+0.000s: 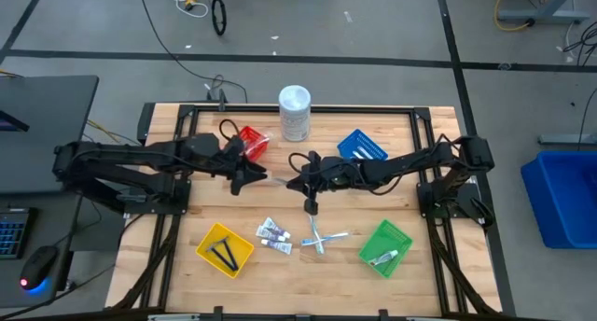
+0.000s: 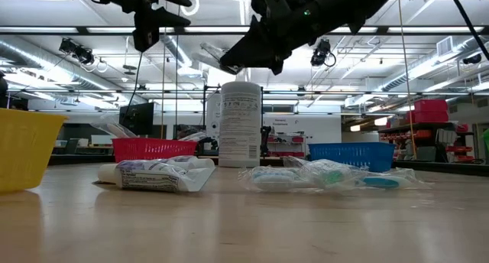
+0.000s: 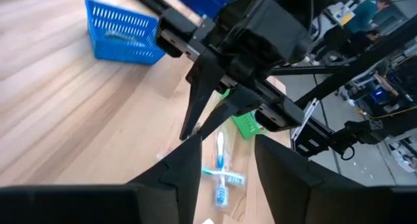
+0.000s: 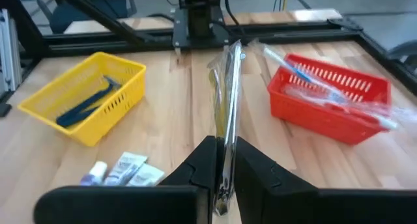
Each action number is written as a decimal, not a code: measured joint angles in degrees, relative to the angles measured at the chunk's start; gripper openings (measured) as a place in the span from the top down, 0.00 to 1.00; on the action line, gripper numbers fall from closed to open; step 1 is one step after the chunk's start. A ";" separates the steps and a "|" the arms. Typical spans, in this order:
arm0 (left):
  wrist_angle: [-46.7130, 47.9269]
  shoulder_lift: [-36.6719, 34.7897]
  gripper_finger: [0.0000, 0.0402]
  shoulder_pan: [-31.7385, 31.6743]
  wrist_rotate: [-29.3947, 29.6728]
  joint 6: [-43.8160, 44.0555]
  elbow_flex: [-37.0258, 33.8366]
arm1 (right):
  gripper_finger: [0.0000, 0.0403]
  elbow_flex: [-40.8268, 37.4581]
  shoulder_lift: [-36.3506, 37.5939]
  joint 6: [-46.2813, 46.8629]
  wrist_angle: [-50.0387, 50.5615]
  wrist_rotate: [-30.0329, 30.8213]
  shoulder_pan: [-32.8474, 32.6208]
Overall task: Pick & Place Travel size toiletries
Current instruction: Put the silver nail clipper into the blue basket
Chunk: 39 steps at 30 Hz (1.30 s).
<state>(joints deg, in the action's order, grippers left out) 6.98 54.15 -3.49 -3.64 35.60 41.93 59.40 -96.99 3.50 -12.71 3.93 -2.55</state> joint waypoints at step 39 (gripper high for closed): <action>-0.43 -0.94 0.96 0.00 3.02 -9.71 0.00 | 0.90 0.00 12.07 4.57 44.65 10.30 15.16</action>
<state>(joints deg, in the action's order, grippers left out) 6.55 53.21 -3.49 -0.62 25.89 41.93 59.40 -84.93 8.07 31.94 14.23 12.61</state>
